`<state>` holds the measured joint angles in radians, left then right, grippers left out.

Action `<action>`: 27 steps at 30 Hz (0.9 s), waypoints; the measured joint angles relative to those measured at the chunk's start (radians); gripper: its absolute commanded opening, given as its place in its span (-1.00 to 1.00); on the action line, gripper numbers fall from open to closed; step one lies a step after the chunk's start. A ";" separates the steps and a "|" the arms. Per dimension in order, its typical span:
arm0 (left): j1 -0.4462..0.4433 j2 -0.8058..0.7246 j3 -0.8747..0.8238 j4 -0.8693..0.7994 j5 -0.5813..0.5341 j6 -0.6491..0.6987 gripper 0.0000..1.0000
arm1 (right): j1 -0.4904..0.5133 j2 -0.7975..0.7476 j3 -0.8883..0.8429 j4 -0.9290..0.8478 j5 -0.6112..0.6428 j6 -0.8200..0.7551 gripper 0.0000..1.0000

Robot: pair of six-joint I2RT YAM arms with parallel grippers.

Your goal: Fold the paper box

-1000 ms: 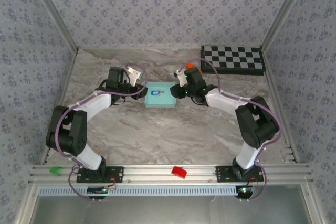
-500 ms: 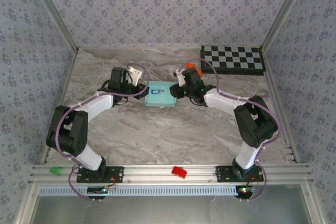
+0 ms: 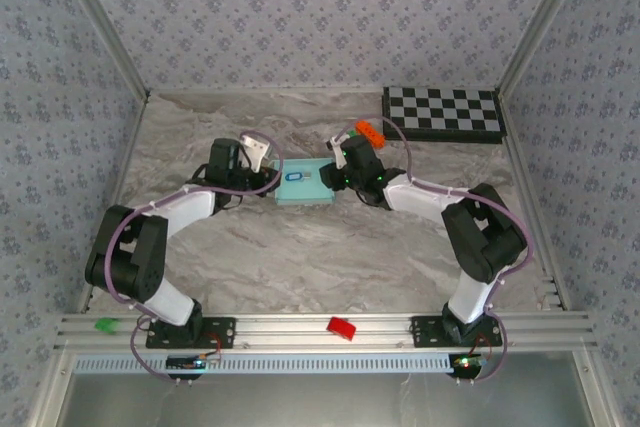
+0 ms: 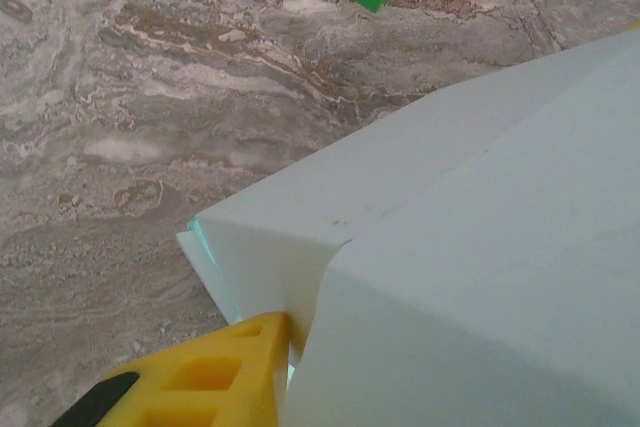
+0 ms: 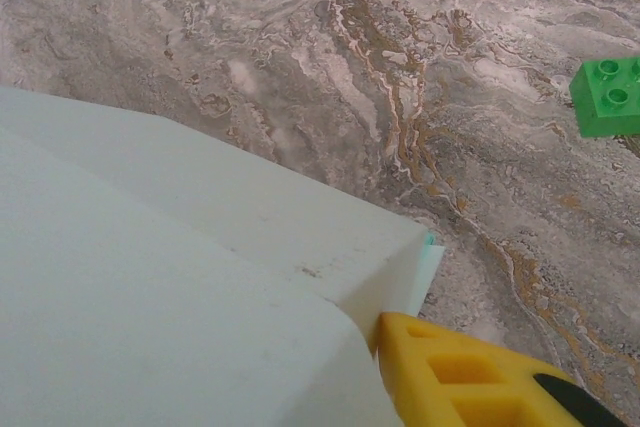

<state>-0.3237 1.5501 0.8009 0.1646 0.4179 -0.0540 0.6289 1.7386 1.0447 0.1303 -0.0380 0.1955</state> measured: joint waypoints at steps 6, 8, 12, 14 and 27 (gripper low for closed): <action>-0.010 0.000 -0.013 0.013 -0.004 -0.019 -0.45 | 0.005 0.000 0.000 0.006 0.007 0.010 -0.32; -0.016 0.000 -0.013 0.015 -0.008 -0.023 -0.45 | 0.005 0.000 0.000 0.006 0.009 0.015 -0.32; -0.022 0.000 -0.013 0.016 -0.019 -0.027 -0.47 | 0.005 0.000 0.000 0.006 0.009 0.024 -0.32; -0.024 0.000 -0.013 0.016 -0.024 -0.027 -0.47 | 0.006 0.000 0.000 0.006 0.009 0.027 -0.32; -0.026 0.000 -0.013 0.015 -0.049 -0.026 -0.47 | 0.013 0.010 0.018 -0.007 0.018 0.068 -0.32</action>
<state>-0.3496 1.5497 0.7876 0.1799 0.3691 -0.0799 0.6418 1.7489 1.0630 0.1234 -0.0204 0.2630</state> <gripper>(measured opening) 0.263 0.340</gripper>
